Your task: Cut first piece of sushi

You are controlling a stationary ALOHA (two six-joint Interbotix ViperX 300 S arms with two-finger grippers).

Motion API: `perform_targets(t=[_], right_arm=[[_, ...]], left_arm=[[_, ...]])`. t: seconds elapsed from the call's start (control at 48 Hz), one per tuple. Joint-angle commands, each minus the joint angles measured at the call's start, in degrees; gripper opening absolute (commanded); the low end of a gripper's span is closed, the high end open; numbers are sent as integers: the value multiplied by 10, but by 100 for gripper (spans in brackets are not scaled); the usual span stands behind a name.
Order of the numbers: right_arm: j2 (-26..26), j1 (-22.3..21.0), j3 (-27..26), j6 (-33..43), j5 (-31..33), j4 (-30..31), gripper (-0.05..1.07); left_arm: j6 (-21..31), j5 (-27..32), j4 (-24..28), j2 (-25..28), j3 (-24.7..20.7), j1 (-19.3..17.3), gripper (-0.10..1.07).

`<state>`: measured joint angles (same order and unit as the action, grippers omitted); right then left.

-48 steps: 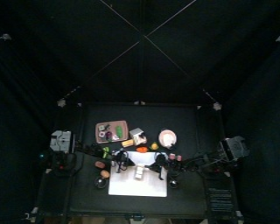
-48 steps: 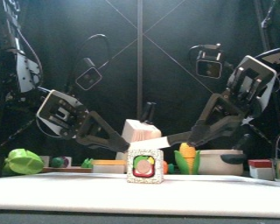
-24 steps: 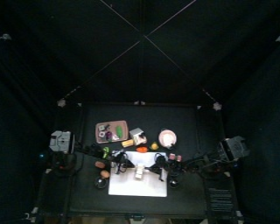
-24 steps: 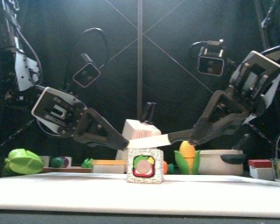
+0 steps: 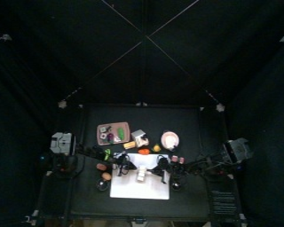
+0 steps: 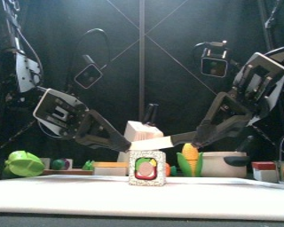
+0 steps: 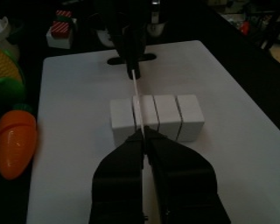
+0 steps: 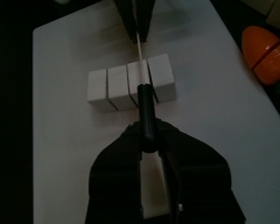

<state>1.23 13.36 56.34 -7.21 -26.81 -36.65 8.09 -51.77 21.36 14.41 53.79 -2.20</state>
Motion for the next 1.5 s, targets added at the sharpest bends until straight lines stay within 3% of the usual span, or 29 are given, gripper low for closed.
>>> perform_targets(t=[0.0,1.0,1.479], right_arm=[[5,-4,-2,1,-3,-2,32],[-14,-12,-8,1,-2,-2,32],[-5,-12,-7,1,-2,-1,31]], left_arm=[[-1,-6,0,-10,-8,2,40],[0,-2,-13,18,-18,1,40],[-1,0,-13,-8,-12,1,40]])
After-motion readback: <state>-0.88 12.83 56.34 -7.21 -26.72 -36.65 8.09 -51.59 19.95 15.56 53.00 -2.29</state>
